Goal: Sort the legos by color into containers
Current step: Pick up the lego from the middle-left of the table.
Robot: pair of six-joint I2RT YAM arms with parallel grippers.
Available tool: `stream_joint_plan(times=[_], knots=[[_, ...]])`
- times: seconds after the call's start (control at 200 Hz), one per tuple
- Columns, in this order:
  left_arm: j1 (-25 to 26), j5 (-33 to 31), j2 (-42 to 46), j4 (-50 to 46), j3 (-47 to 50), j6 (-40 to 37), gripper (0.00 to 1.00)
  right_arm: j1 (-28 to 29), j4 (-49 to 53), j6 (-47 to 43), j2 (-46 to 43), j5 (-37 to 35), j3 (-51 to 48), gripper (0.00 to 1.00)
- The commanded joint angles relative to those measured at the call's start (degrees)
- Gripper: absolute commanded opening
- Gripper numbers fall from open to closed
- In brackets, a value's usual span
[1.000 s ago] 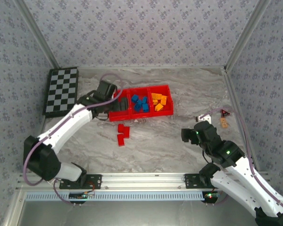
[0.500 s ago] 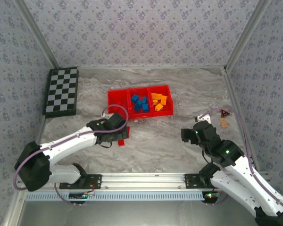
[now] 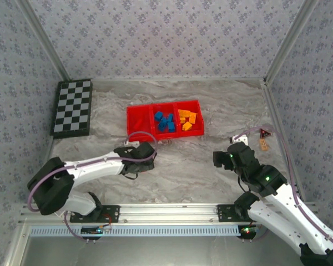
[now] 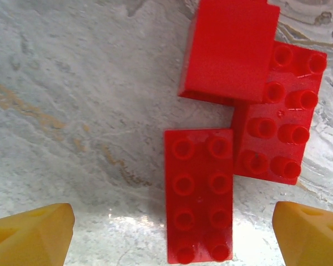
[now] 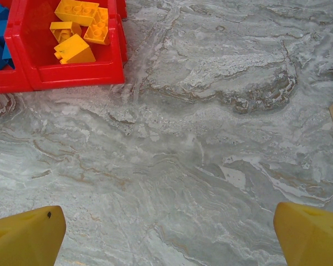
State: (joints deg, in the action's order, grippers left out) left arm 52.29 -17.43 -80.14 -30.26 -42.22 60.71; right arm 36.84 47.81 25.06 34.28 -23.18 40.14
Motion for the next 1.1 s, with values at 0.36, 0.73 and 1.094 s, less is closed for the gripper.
stream_joint_plan(times=[0.36, 0.73, 1.094], knots=[[-0.7, 1.1, -9.4, -4.6, -5.4, -0.4, 0.66, 0.0, -0.3, -0.2, 0.1, 0.0, -0.2, 0.98], [-3.7, 4.5, -9.0, -0.5, -0.5, -0.2, 0.50, 0.0, -0.3, -0.2, 0.1, -0.1, -0.3, 0.98], [-4.4, 2.9, -1.8, -2.3, 0.3, -1.7, 0.35, -0.1, -0.3, -0.1, 0.2, -0.2, -0.4, 0.98]])
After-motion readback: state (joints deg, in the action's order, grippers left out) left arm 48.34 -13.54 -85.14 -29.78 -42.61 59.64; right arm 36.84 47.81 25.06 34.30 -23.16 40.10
